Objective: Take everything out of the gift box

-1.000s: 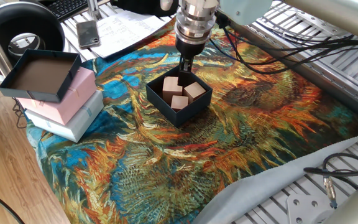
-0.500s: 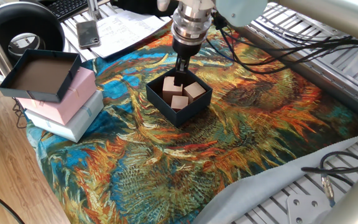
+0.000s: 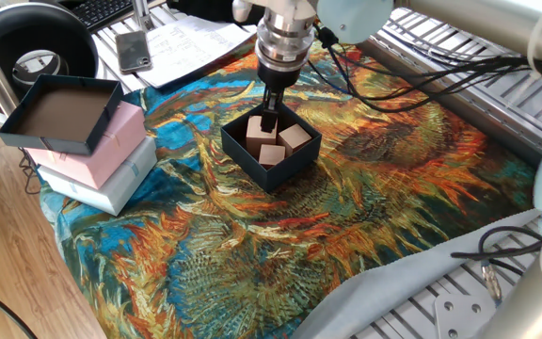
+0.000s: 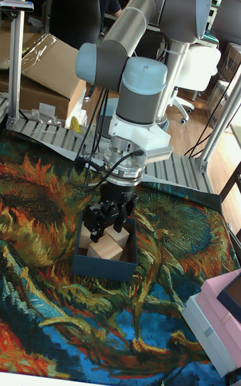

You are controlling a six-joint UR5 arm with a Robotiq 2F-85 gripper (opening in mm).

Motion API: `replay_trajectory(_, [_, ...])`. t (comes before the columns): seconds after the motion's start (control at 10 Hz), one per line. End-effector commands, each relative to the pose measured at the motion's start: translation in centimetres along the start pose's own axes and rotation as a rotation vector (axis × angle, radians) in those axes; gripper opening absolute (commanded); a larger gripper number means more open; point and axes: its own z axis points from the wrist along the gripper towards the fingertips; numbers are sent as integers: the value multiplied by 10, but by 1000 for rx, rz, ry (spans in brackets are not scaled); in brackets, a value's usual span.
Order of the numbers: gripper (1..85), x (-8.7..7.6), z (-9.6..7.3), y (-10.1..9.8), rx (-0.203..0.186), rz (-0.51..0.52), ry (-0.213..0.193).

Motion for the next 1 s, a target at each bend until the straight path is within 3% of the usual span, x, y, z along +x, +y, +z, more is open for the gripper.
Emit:
replay_trajectory(0.0, [693, -2, 12, 6, -36, 25, -1])
replay_trajectory(0.1, [727, -2, 12, 5, -33, 18, -2])
replay_trajectory(0.4, [717, -1, 17, -10, 15, 13, 9])
replay_trajectory(0.9, [710, -10, 26, -14, 15, 23, -13])
